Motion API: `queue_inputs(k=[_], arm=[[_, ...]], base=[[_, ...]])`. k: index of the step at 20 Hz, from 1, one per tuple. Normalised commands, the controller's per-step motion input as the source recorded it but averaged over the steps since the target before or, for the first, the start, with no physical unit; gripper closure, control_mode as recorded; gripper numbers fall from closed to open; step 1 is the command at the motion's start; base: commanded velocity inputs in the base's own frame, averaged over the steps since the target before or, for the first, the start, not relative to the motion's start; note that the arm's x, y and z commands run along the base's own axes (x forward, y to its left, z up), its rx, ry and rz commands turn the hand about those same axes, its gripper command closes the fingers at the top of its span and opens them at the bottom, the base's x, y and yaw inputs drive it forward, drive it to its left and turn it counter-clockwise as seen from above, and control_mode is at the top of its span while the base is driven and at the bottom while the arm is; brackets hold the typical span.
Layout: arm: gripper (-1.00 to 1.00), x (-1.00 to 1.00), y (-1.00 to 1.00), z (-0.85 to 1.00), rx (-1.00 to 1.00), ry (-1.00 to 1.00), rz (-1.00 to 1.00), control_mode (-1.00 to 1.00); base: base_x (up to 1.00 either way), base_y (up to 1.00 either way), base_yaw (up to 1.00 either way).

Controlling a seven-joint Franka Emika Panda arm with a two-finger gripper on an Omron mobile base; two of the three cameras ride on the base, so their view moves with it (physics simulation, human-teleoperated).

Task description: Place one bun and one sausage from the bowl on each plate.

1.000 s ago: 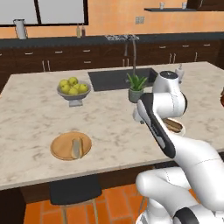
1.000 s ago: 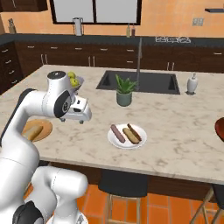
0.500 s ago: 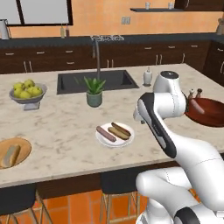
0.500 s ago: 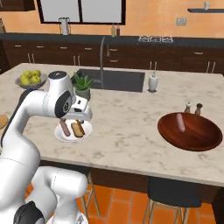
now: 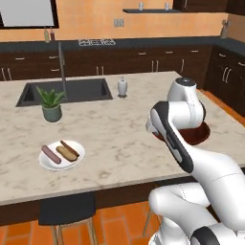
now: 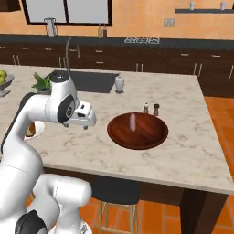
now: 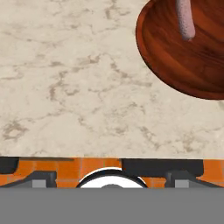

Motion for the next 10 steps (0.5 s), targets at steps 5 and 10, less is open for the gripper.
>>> queue_inputs(k=[5, 10], arm=[[-1.00, 0.00, 0.00, 0.00, 0.00, 0.00, 0.00, 1.00], [-1.00, 0.00, 0.00, 0.00, 0.00, 0.00, 0.00, 1.00]], base=[[0.00, -0.84, 0.00], [0.04, -0.50, 0.00]])
